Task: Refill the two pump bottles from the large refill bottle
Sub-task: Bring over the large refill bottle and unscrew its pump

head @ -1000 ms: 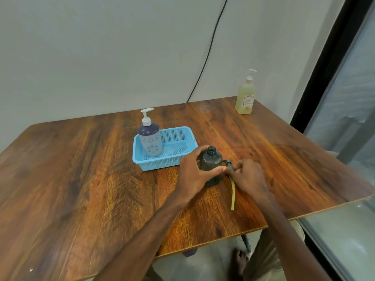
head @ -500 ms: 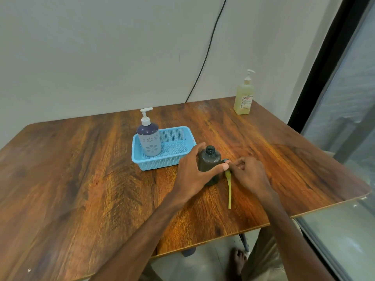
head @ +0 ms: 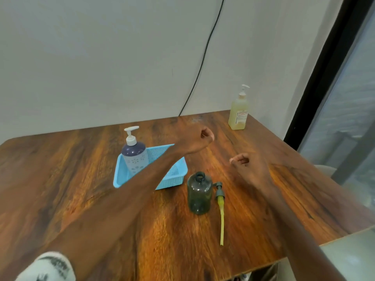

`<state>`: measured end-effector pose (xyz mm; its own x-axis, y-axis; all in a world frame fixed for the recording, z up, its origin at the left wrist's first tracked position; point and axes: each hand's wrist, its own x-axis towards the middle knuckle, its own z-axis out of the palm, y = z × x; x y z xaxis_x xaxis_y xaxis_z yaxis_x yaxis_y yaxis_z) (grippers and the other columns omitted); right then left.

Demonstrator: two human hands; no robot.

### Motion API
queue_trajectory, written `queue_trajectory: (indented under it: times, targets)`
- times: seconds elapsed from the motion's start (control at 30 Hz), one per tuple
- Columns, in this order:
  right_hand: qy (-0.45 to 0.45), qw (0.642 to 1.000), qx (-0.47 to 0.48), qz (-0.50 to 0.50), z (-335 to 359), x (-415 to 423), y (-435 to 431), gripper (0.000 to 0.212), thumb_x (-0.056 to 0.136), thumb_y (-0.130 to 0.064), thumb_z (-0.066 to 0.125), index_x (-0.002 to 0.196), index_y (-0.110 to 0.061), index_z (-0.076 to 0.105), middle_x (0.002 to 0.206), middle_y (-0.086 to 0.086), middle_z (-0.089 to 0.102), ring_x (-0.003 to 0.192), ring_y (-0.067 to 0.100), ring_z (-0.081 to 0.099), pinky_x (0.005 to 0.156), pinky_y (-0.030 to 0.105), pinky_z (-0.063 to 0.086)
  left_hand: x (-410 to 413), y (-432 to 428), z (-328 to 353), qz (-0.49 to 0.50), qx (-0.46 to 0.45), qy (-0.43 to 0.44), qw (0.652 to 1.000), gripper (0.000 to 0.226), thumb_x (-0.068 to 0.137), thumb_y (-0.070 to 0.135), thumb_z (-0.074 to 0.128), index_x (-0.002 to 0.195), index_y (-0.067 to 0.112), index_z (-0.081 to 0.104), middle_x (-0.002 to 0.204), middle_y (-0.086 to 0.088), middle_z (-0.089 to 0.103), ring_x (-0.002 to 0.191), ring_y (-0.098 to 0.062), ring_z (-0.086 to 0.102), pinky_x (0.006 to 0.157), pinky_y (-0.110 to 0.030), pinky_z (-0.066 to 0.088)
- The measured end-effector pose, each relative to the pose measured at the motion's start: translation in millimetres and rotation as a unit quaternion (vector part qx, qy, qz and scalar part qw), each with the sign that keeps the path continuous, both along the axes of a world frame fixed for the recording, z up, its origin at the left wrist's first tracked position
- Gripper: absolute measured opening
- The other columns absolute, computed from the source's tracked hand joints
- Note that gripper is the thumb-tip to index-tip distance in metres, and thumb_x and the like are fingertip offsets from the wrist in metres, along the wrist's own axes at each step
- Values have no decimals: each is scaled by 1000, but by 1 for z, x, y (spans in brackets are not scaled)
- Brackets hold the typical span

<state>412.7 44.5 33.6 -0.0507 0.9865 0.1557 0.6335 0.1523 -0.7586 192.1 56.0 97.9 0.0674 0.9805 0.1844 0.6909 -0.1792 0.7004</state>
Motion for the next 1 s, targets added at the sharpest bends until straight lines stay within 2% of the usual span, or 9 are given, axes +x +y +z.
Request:
queue_trajectory:
  times: [0.17,0.3,0.4,0.5,0.57,0.67,0.73,0.83,1.0]
  targets:
    - [-14,1000,2,-15,-9,-4,56,8,87,-34,77,82,-29,73,79,-15,71,72,-2,64,56,15,44,9,62,-17,-67,-78,177,979,17,93,27,77,98,17,64,103,-2,61,85,-12,55,72,-21,40]
    - [17,999,-21,-29,-24,-5,104,18,85,-32,78,98,-24,69,91,-8,70,86,10,67,80,33,59,15,91,-35,-93,-166,292,937,50,97,38,74,134,7,62,132,-8,64,116,-25,62,95,-36,53]
    - [17,999,-12,-42,-28,-3,133,37,83,-41,77,112,-23,64,105,-6,65,96,14,63,79,31,53,16,111,-44,-106,-170,317,927,62,99,41,71,147,6,53,146,-15,57,130,-33,58,109,-40,49]
    - [27,999,19,-32,-22,1,156,58,79,-50,80,126,-24,57,116,-10,58,104,11,57,77,25,47,14,125,-46,-117,-170,314,927,70,98,43,72,154,9,45,153,-14,51,136,-32,53,107,-35,43]
    - [73,995,42,-51,-12,1,166,46,71,-44,87,109,-32,64,104,-17,62,98,4,61,77,12,50,11,133,-47,-130,-166,313,926,71,97,44,73,153,10,45,153,-12,52,134,-30,54,99,-29,40]
    - [107,980,145,-86,-1,-3,185,42,58,-29,93,70,-36,53,72,-29,45,69,-18,59,55,-12,30,7,142,-51,-137,-159,308,928,73,94,44,76,153,12,47,151,-10,52,133,-28,54,99,-29,40]
    - [107,979,134,-109,2,-4,201,52,58,-37,94,96,-21,64,83,-19,49,81,-4,63,66,-6,35,7,147,-52,-134,-165,311,926,76,92,45,78,153,13,47,152,-9,52,134,-28,54,105,-33,43]
    - [85,985,55,-141,2,-7,229,101,61,-50,92,136,-5,42,128,9,53,124,26,52,87,24,37,7,155,-51,-131,-170,323,922,79,89,47,81,152,13,49,151,-8,53,135,-27,54,108,-37,45]
    - [77,988,44,-125,2,-20,256,102,58,-59,91,131,-7,41,125,8,59,116,27,59,86,33,53,9,162,-50,-135,-171,353,910,82,87,52,81,154,15,49,151,-6,53,136,-27,52,113,-41,45]
